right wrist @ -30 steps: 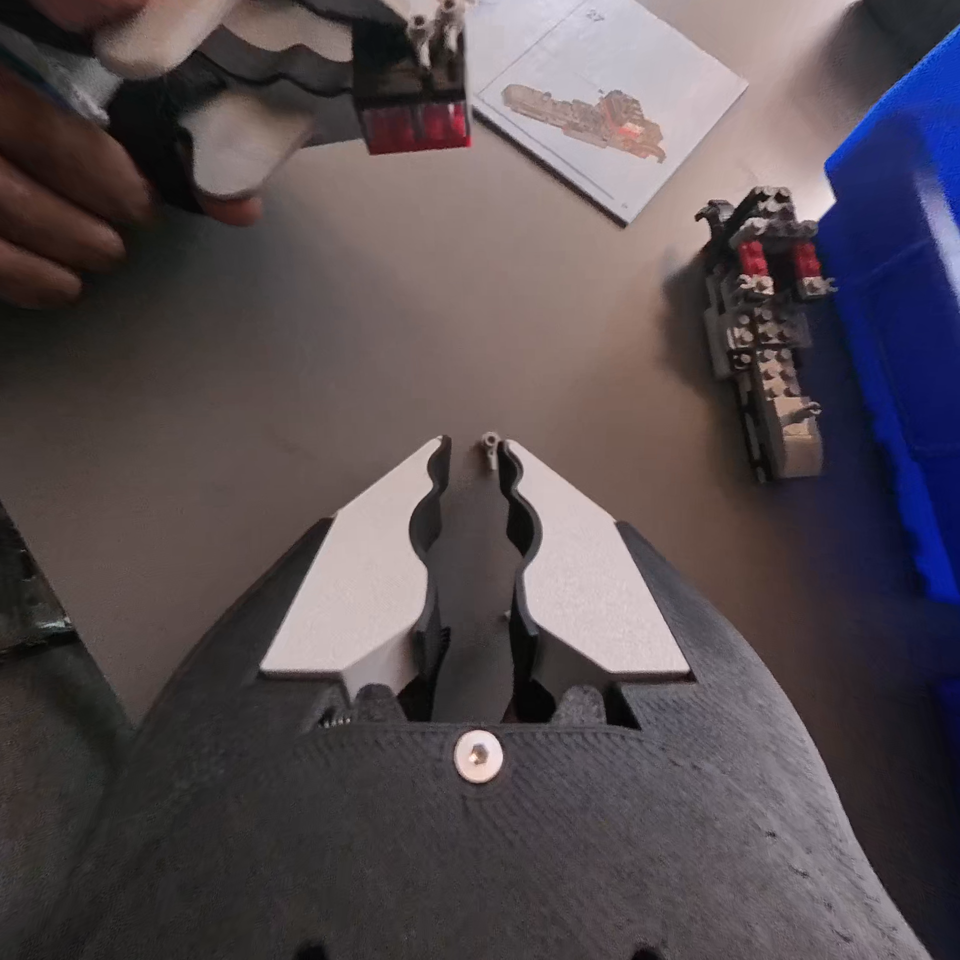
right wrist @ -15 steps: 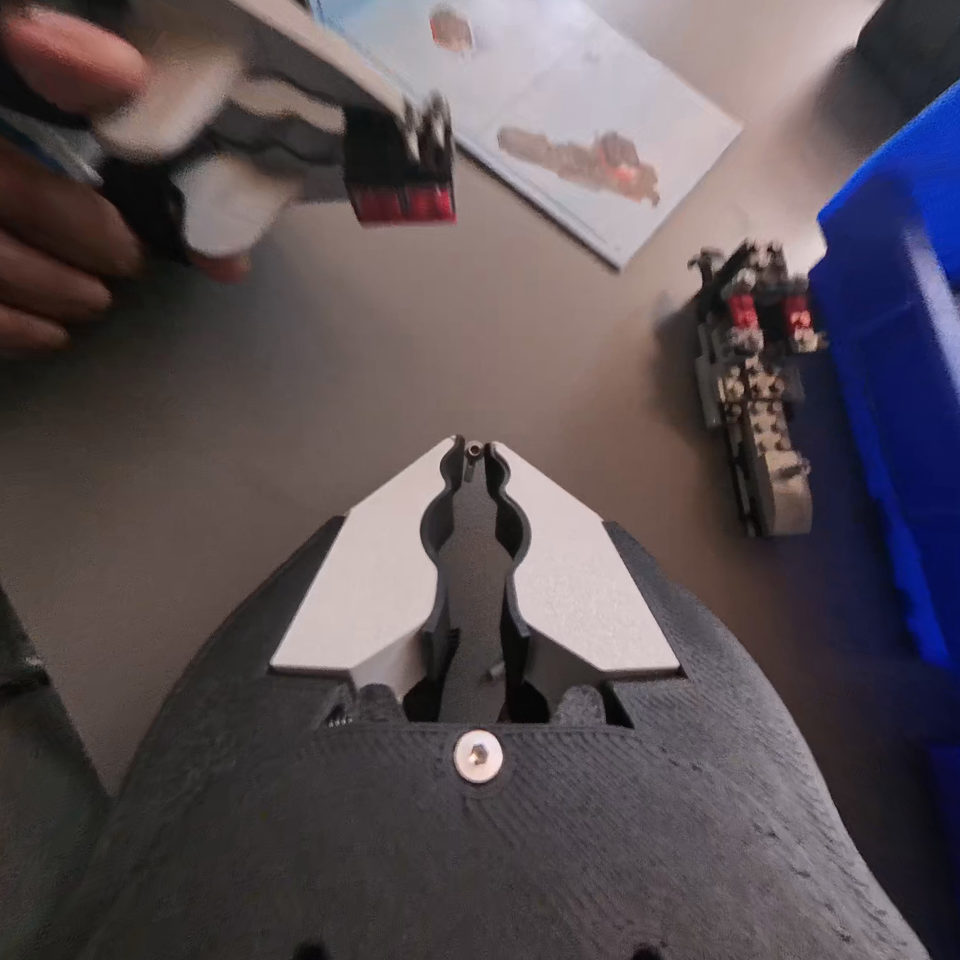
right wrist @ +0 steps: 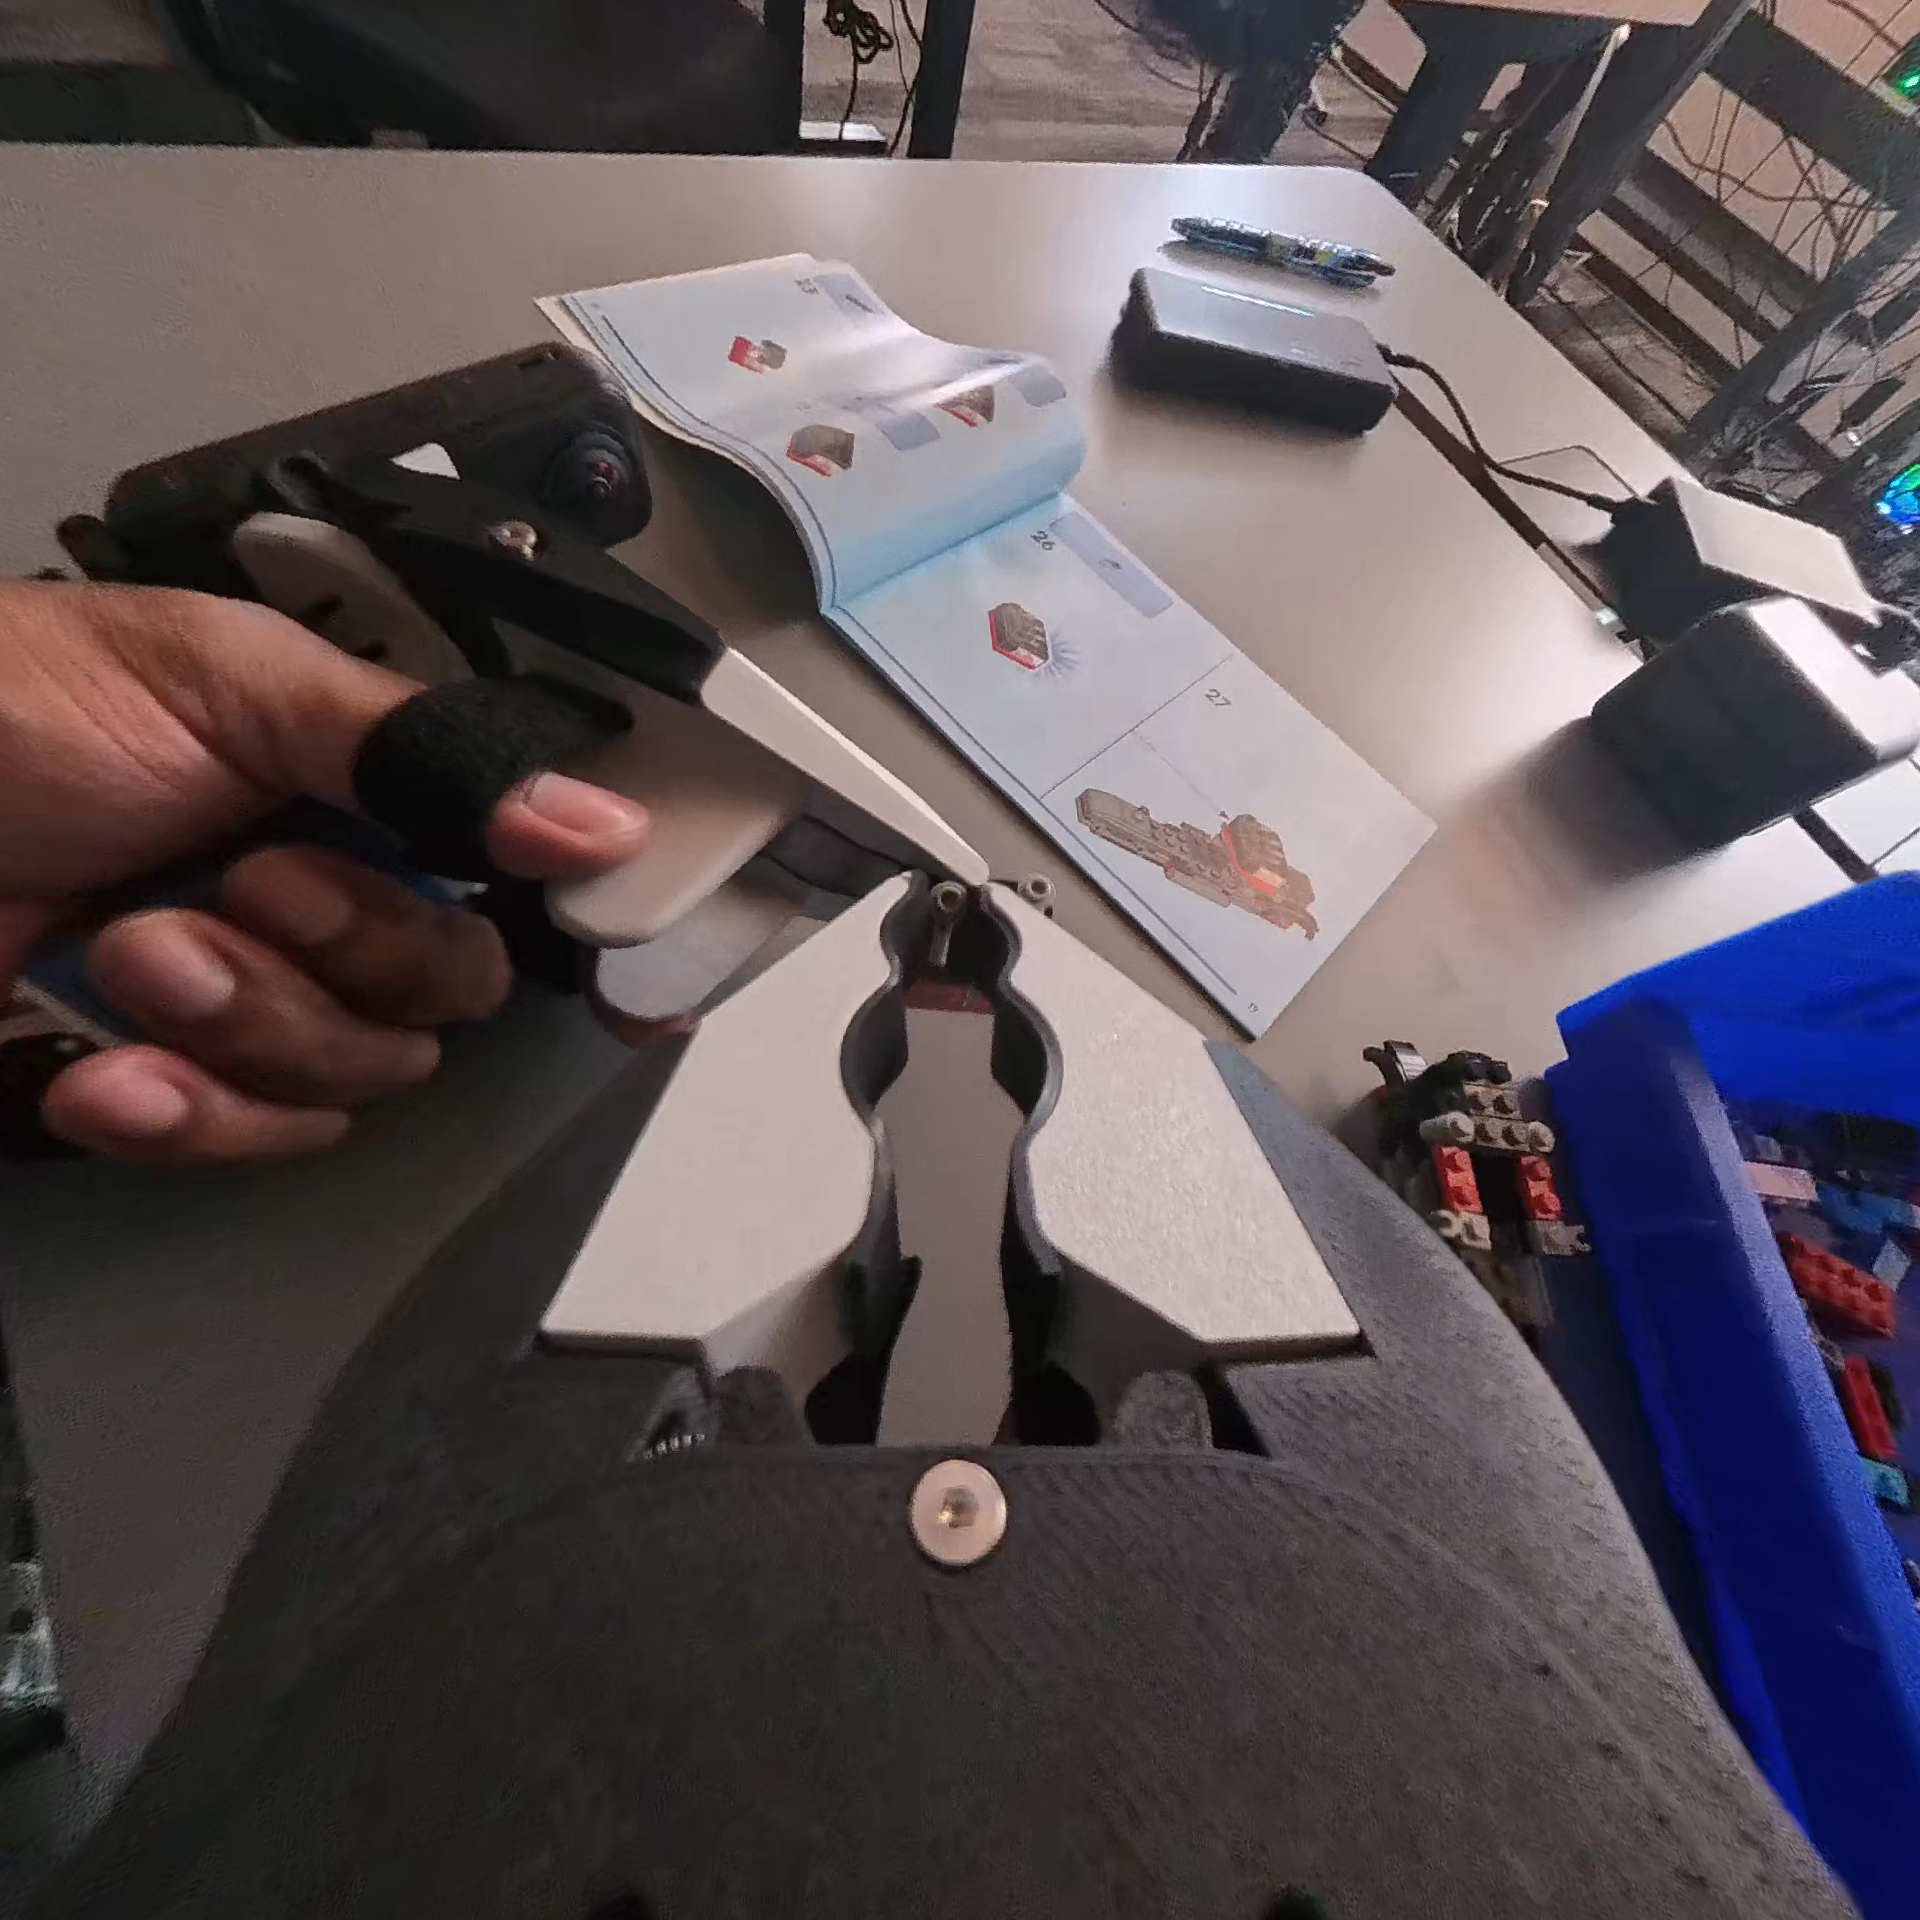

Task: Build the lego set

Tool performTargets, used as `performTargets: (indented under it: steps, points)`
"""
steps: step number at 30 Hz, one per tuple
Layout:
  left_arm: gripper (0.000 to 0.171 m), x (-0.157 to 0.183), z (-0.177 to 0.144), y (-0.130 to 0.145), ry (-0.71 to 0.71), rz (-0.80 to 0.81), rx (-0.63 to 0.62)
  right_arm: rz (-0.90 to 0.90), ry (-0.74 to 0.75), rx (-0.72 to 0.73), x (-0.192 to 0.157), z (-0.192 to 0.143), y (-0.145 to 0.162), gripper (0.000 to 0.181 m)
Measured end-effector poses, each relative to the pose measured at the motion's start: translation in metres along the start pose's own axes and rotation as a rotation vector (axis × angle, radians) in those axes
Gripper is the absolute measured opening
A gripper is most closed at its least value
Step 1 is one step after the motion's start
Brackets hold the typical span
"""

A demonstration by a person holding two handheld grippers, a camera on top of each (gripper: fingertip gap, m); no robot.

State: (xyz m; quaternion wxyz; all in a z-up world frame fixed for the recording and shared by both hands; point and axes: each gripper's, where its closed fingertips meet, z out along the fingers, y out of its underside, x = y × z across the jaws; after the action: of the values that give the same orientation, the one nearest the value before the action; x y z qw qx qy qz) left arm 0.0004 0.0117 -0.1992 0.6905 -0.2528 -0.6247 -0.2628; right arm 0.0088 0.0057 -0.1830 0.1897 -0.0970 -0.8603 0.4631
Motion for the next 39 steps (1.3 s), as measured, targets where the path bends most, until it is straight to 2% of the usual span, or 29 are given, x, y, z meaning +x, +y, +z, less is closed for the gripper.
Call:
performTargets:
  steps: [15,39]
  points:
    - [0.018,0.0004,-0.0009,-0.0018,0.001,-0.006,0.016,-0.053,0.073,0.035,0.002,0.0031,0.0003,0.014]
    - [0.017,0.001,-0.0014,-0.0026,0.007,-0.013,0.029,0.036,0.102,0.082,0.0095,-0.0031,0.0012,0.018]
